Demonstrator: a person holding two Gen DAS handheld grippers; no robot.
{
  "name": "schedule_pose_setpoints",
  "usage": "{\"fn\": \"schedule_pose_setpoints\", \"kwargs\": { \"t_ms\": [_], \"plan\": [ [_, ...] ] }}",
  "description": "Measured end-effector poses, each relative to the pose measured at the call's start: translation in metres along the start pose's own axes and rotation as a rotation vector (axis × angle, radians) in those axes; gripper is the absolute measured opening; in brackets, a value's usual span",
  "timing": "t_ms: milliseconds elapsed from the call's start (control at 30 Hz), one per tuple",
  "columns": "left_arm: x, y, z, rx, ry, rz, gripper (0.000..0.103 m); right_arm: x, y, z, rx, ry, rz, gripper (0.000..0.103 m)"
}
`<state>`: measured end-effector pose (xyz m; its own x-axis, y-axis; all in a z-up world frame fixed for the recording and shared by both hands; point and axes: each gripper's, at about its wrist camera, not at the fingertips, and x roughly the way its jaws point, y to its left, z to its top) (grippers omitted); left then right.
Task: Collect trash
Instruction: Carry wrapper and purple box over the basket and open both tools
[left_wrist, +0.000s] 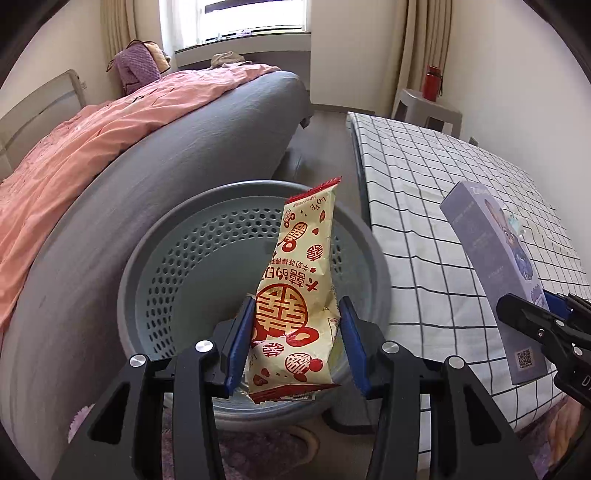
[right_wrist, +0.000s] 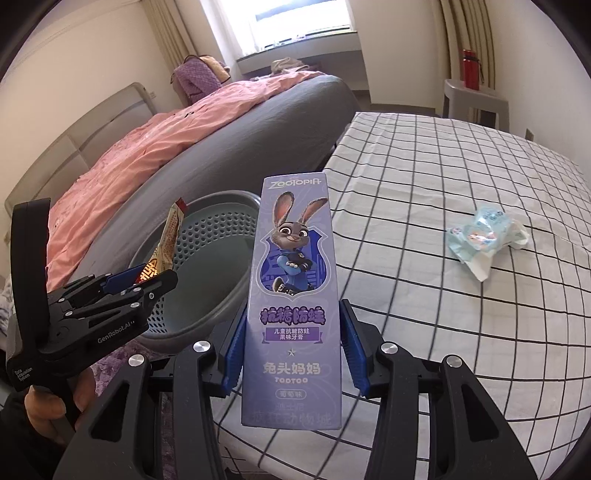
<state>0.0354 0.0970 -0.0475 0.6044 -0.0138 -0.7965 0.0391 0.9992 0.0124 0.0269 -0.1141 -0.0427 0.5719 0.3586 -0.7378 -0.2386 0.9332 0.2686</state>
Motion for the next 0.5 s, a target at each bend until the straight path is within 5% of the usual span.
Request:
{"fn": "schedule_pose_setpoints", "kwargs": {
  "t_ms": [500],
  "plan": [
    [0.014,0.071,-0.004,-0.105,0.01,0.066,0.044,0.048,0.07,0.032,-0.119,0.037,0.079,0.046]
  ]
}}
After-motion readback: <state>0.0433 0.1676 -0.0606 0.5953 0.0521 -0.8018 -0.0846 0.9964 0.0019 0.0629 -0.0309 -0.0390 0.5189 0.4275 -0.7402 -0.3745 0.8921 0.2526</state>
